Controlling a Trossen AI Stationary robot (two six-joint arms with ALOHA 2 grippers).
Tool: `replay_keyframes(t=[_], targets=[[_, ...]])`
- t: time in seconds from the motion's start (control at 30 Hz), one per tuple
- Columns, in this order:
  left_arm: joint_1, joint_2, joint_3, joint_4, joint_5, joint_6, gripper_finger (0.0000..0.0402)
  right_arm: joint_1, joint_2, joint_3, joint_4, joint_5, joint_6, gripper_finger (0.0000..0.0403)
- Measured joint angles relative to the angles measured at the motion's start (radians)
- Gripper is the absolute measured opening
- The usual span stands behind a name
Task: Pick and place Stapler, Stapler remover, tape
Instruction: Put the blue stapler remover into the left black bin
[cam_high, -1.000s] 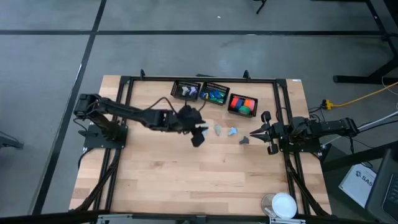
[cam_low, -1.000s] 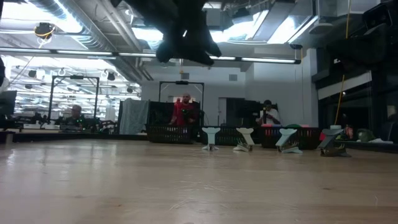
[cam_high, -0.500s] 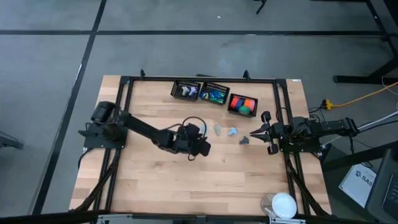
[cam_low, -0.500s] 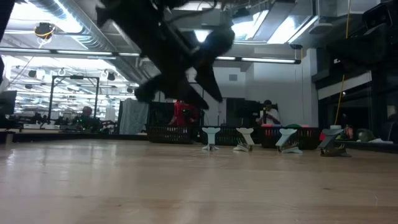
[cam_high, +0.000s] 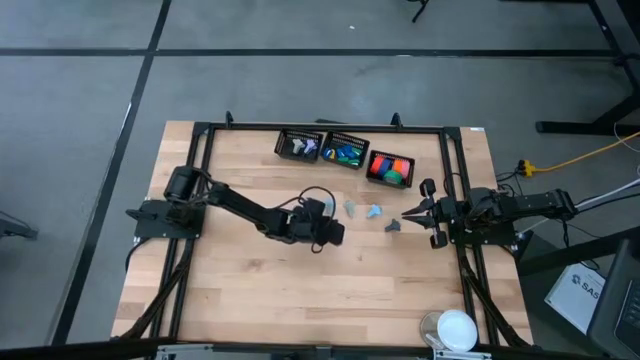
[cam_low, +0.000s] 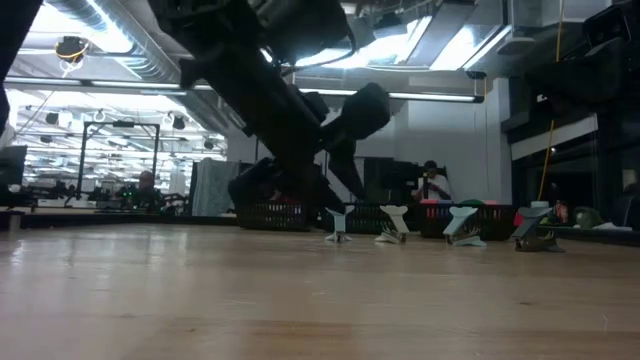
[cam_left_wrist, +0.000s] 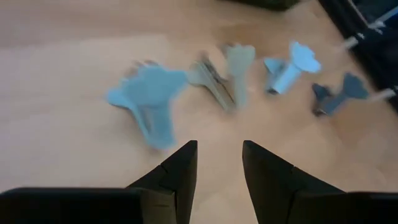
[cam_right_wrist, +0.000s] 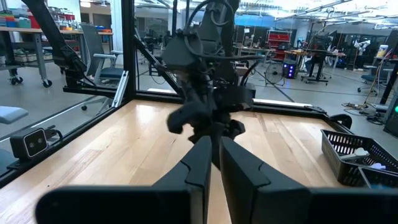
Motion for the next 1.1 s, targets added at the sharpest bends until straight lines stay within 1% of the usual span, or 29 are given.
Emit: replay_keyframes(t=[0.1,0.23,0.43,0.67,0.77,0.9,1.1], targets=[[-0.003,-0.005,0.0,-0.026,-0.05,-0.008,0.0123,0.0,0.0,0.0,0.0,0.0,0.0,0.0039],[-0.003,-0.004,0.0,-0.071,-0.066,-0.039,0.0123,0.0,0.0,0.0,0.0,0.0,0.0,0.0039],[0.005,-0.004,0.0,-0.091,-0.124,-0.008,0.0123,0.0,0.0,0.0,0.0,0.0,0.0,0.0039],[0.053,0.013,-0.001,-0.085,-0.058,-0.005,0.0127,0.0,0.0,0.0,0.0,0.0,0.0,0.0039],[0.061,0.019,0.001,-0.051,-0.051,0.01,0.0144,0.0,0.0,0.0,0.0,0.0,0.0,0.0039],[0.065,0.029,0.001,-0.028,-0.04,0.021,0.0176,0.0,0.0,0.0,0.0,0.0,0.0,0.0039],[0.081,0.053,0.011,-0.04,-0.038,0.022,0.0224,0.0,0.0,0.0,0.0,0.0,0.0,0.0039]])
